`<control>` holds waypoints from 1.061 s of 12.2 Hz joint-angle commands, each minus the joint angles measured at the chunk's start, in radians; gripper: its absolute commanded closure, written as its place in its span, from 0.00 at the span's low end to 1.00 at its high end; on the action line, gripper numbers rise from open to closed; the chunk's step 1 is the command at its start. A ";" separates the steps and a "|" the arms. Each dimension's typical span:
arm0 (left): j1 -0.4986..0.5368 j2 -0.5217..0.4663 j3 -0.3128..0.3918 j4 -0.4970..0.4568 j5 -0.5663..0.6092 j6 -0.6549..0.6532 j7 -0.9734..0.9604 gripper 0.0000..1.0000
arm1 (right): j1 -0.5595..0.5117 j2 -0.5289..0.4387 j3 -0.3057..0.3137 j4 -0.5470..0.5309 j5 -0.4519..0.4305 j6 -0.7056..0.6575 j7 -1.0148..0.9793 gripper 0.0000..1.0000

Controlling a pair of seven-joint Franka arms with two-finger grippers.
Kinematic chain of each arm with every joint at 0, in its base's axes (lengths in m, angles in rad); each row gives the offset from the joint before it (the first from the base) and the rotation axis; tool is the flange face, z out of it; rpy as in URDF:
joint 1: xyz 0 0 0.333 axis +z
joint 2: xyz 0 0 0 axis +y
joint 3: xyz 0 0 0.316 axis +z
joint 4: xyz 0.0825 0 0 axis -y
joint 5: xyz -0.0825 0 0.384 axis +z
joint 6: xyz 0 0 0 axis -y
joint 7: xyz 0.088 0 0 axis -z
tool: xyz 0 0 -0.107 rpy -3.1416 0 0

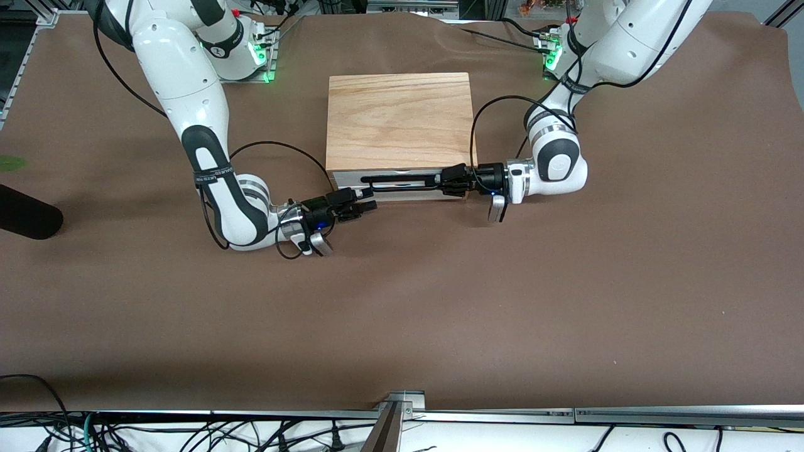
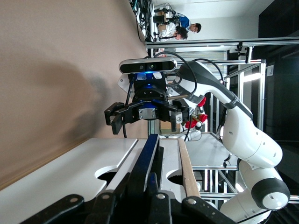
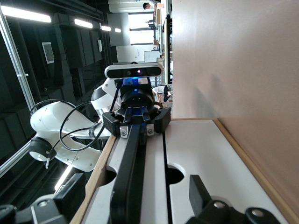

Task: Pull top drawer with both arms simultaneously
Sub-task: 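Close the right gripper and the left gripper on the black handle ends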

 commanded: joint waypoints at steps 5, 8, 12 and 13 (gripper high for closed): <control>-0.007 0.062 -0.021 -0.012 -0.020 -0.062 0.087 1.00 | 0.006 -0.046 0.020 -0.047 0.019 0.017 -0.006 0.12; -0.007 0.062 -0.021 -0.010 -0.018 -0.062 0.090 1.00 | 0.006 -0.062 0.020 -0.068 0.019 0.022 -0.008 0.18; -0.007 0.061 -0.021 -0.002 -0.018 -0.062 0.090 1.00 | 0.005 -0.126 0.011 -0.149 0.010 0.020 -0.011 0.26; -0.007 0.061 -0.020 -0.002 -0.018 -0.062 0.092 1.00 | 0.005 -0.132 0.009 -0.157 0.006 0.017 -0.018 0.27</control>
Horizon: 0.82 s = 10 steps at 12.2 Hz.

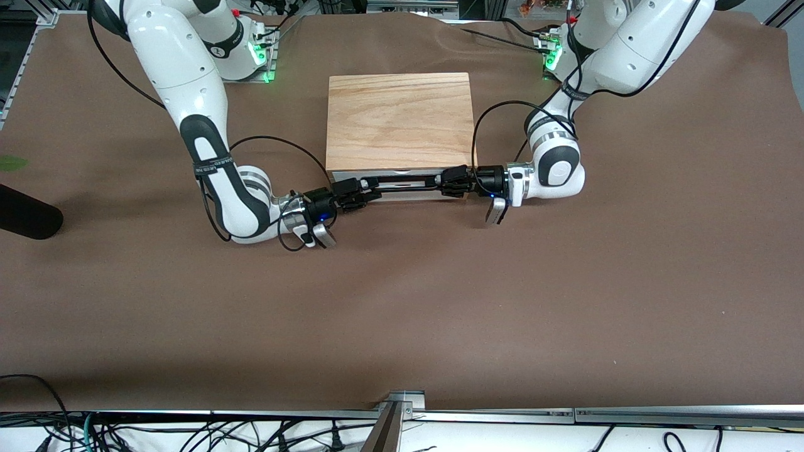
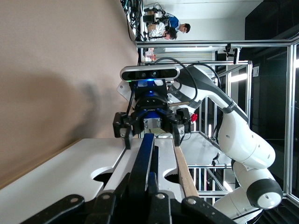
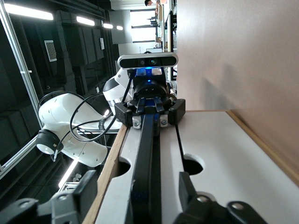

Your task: Pull top drawer with both arms simultaneously

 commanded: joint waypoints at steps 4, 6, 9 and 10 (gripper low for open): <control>-0.019 0.025 -0.020 -0.015 -0.017 -0.014 0.068 1.00 | 0.003 -0.053 -0.013 -0.073 0.003 0.015 -0.020 0.27; -0.019 0.025 -0.020 -0.015 -0.017 -0.014 0.068 1.00 | 0.003 -0.050 -0.013 -0.067 0.003 0.020 -0.020 0.27; -0.019 0.025 -0.020 -0.015 -0.015 -0.014 0.066 1.00 | 0.003 -0.049 -0.013 -0.060 0.006 0.032 -0.020 0.43; -0.019 0.025 -0.020 -0.015 -0.015 -0.014 0.066 1.00 | 0.004 -0.049 -0.013 -0.060 0.006 0.033 -0.020 0.46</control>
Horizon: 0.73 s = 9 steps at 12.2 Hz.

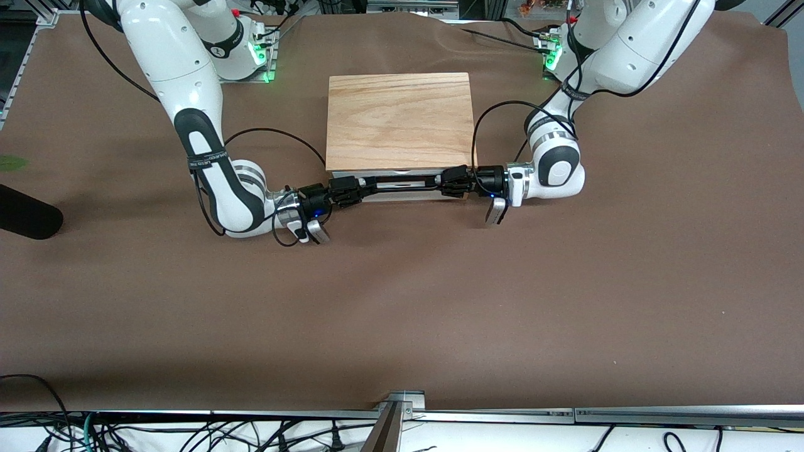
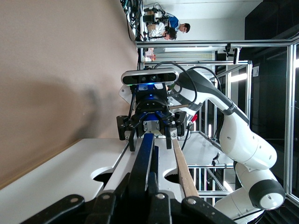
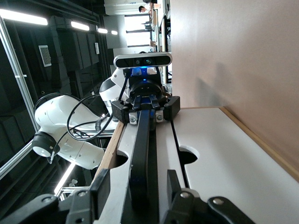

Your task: Pull top drawer with both arms simultaneously

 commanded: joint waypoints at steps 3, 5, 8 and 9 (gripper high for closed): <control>-0.019 0.024 -0.018 -0.016 -0.015 -0.013 0.065 1.00 | 0.005 -0.025 -0.001 -0.019 0.006 0.013 -0.014 0.55; -0.016 0.024 -0.018 -0.016 -0.014 -0.013 0.065 1.00 | 0.005 -0.023 -0.001 -0.019 0.011 0.015 -0.014 0.56; -0.012 0.026 -0.018 -0.017 -0.012 -0.015 0.062 1.00 | 0.005 -0.019 0.001 -0.004 0.016 0.038 -0.013 0.56; -0.012 0.026 -0.018 -0.017 -0.012 -0.015 0.062 1.00 | 0.005 -0.016 0.002 -0.001 0.017 0.046 -0.013 0.57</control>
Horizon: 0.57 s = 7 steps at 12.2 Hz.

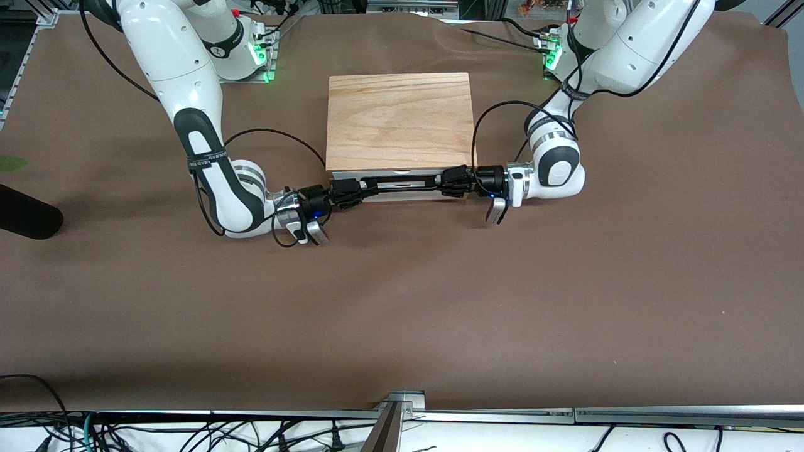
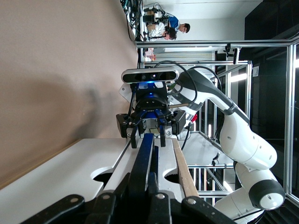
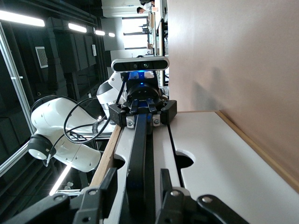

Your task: Pull top drawer with both arms simultaneously

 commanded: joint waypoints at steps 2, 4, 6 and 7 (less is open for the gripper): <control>-0.011 0.025 -0.018 -0.017 -0.012 -0.014 0.060 1.00 | 0.009 -0.013 0.005 0.005 0.018 0.029 -0.008 0.62; -0.011 0.025 -0.018 -0.017 -0.012 -0.014 0.059 1.00 | 0.011 -0.013 0.004 0.005 0.018 0.029 -0.008 0.62; -0.011 0.025 -0.018 -0.017 -0.012 -0.014 0.057 1.00 | 0.012 -0.013 0.004 0.005 0.016 0.031 -0.008 0.62; -0.009 0.025 -0.018 -0.017 -0.012 -0.014 0.056 1.00 | 0.012 -0.013 0.004 0.005 0.016 0.031 -0.009 0.62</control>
